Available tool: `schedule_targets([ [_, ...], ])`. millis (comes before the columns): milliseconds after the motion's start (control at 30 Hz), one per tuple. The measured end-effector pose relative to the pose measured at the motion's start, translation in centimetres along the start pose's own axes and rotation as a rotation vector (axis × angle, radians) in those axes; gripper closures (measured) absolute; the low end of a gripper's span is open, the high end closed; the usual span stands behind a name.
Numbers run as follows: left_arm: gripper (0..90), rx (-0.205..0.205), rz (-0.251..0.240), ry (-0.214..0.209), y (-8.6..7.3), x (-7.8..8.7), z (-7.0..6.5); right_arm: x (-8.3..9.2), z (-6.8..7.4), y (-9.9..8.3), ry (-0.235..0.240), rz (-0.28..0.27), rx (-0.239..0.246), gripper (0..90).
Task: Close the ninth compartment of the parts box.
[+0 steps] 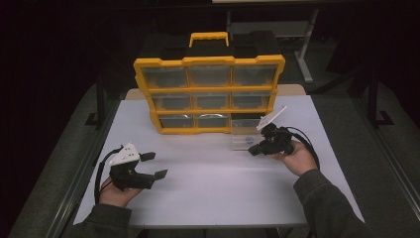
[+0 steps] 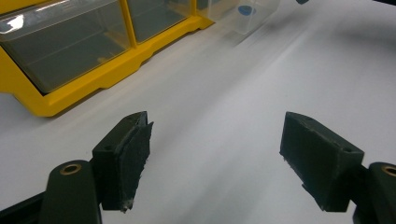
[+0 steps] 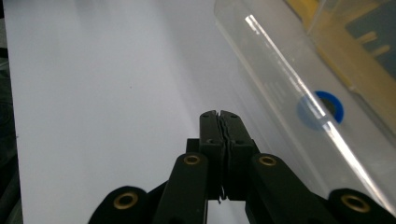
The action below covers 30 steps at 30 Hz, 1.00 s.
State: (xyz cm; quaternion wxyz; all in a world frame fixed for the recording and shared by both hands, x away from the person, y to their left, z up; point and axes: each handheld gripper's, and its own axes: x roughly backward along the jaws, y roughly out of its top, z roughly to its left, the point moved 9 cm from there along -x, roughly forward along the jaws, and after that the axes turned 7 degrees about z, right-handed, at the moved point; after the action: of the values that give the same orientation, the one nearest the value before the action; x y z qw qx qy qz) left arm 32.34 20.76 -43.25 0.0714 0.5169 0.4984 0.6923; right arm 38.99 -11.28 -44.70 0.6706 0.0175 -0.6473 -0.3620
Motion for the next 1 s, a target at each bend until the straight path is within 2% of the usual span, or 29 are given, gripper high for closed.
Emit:
schedule_targets([
  [100, 23.8, 0.013, -0.008, 0.000, 0.0, 0.0, 0.0, 0.3, -0.3, 0.1, -0.013, 0.005, 0.003, 87.0],
  [300, 23.8, 0.010, -0.007, 0.000, 0.0, 0.0, 0.0, 0.6, -0.9, 0.6, -0.037, 0.005, -0.013, 87.5],
  [400, 23.9, 0.008, -0.006, 0.002, 0.0, 0.0, 0.0, 0.5, -1.1, 0.8, -0.041, 0.011, 0.001, 88.0],
  [433, 23.8, 0.011, -0.007, 0.001, 0.0, 0.1, 0.0, 0.5, -1.0, 0.8, -0.033, 0.015, -0.011, 88.0],
  [1000, 23.8, 0.009, -0.008, 0.000, 0.0, 0.0, 0.0, 0.4, -1.5, 1.4, -0.055, 0.027, -0.012, 87.6],
])
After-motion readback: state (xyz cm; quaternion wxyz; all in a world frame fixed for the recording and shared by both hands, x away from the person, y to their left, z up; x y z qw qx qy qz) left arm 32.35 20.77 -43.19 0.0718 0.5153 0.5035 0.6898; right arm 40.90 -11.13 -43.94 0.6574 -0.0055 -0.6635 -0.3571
